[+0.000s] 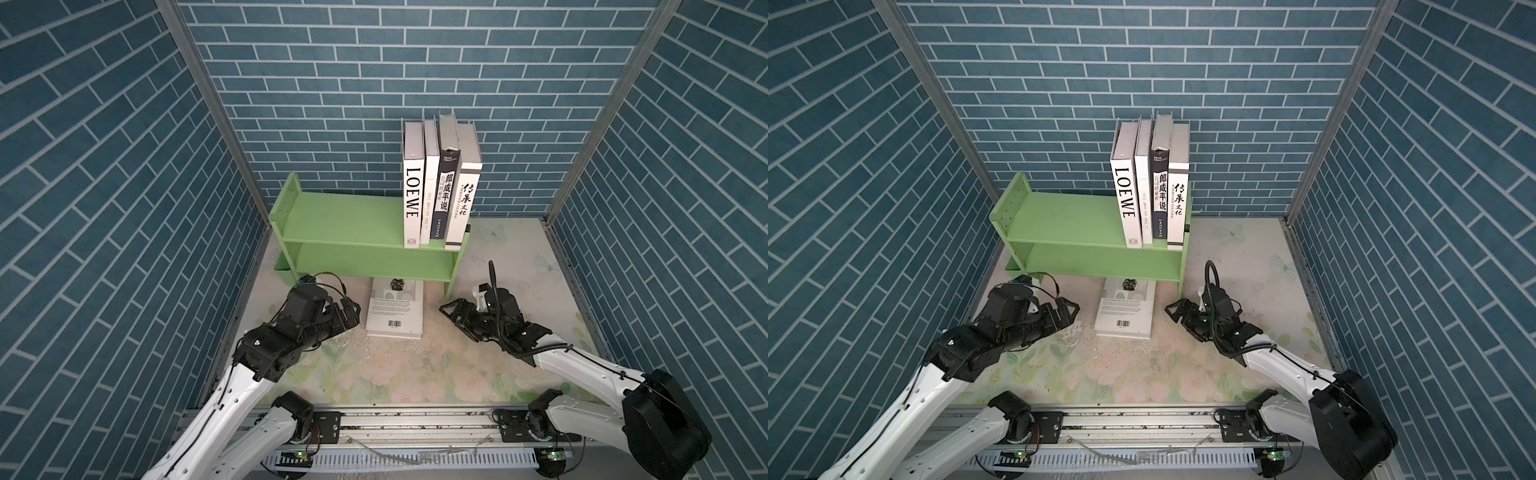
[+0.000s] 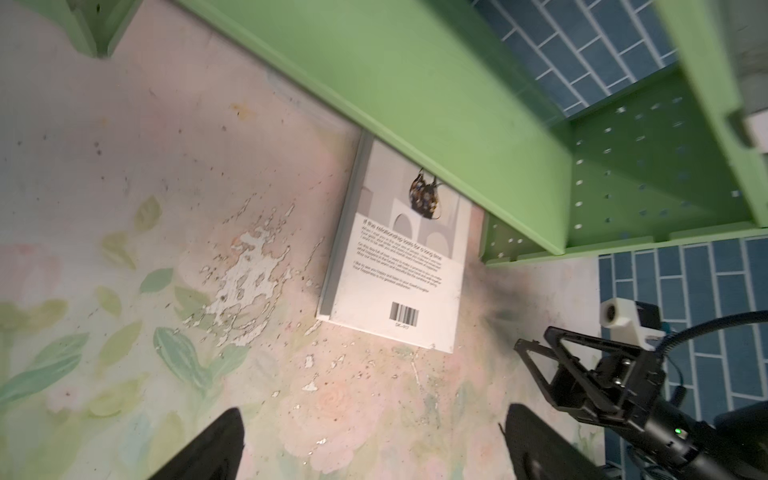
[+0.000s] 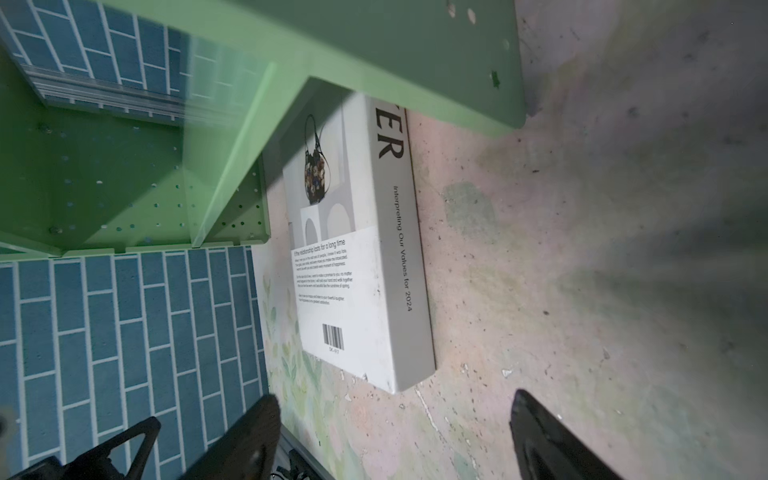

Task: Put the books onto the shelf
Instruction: 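Lower both grippers to the white LOVER booklet's edges on the table, then tilt the LOVER booklet up on its edge with the left gripper while right braces it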

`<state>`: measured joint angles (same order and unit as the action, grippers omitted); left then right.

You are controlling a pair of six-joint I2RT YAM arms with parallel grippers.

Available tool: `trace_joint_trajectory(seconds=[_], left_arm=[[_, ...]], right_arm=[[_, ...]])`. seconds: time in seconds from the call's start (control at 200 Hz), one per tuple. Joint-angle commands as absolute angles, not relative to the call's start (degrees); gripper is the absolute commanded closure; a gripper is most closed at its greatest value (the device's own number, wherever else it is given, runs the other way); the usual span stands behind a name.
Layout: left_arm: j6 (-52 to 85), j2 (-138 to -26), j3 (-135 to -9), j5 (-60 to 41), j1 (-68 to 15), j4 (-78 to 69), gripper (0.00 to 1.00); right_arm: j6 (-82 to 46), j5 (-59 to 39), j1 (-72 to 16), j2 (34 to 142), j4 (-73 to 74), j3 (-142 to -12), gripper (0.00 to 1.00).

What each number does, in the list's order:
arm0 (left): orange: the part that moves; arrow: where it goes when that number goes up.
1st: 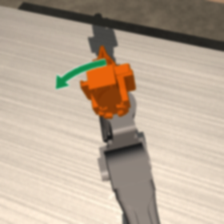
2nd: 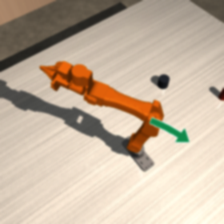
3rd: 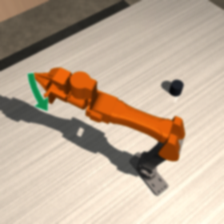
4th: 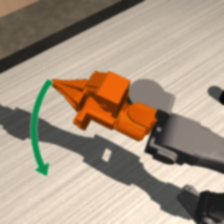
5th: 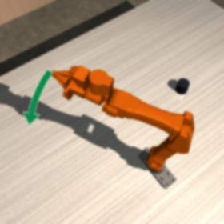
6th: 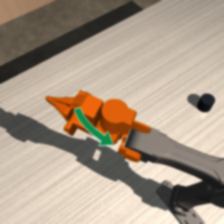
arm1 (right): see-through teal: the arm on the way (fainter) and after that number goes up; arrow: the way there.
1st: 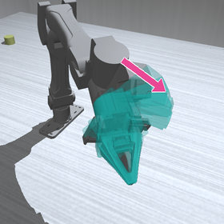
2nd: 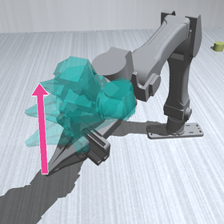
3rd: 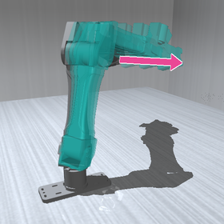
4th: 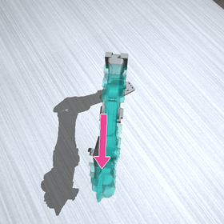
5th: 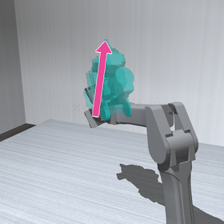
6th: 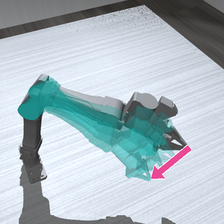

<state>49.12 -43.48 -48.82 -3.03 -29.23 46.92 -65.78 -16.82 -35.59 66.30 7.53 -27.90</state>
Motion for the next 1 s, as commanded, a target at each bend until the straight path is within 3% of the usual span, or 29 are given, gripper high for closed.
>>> trace_joint_trajectory(seconds=[0.0,0.165,0.48,0.995], left_arm=[[50.4,-44.1,-44.5,-5.9,-29.4,41.0,0.0],[48.9,-48.3,-40.2,-6.1,-29.4,33.8,0.01],[49.7,-53.9,-33.9,-9.0,-29.4,19.8,0.01],[45.5,-66.8,-30.5,-10.9,-29.4,1.8,0.0]], right_arm=[[-67.2,-11.4,-37.6,68.2,13.6,-28.0,0.11],[-67.4,-9.0,-40.7,74.5,17.3,-28.6,0.03],[-69.6,-8.4,-46.3,89.3,25.9,-33.6,0.04],[-70.2,-6.6,-48.9,92.1,24.3,-35.9,0.09]])
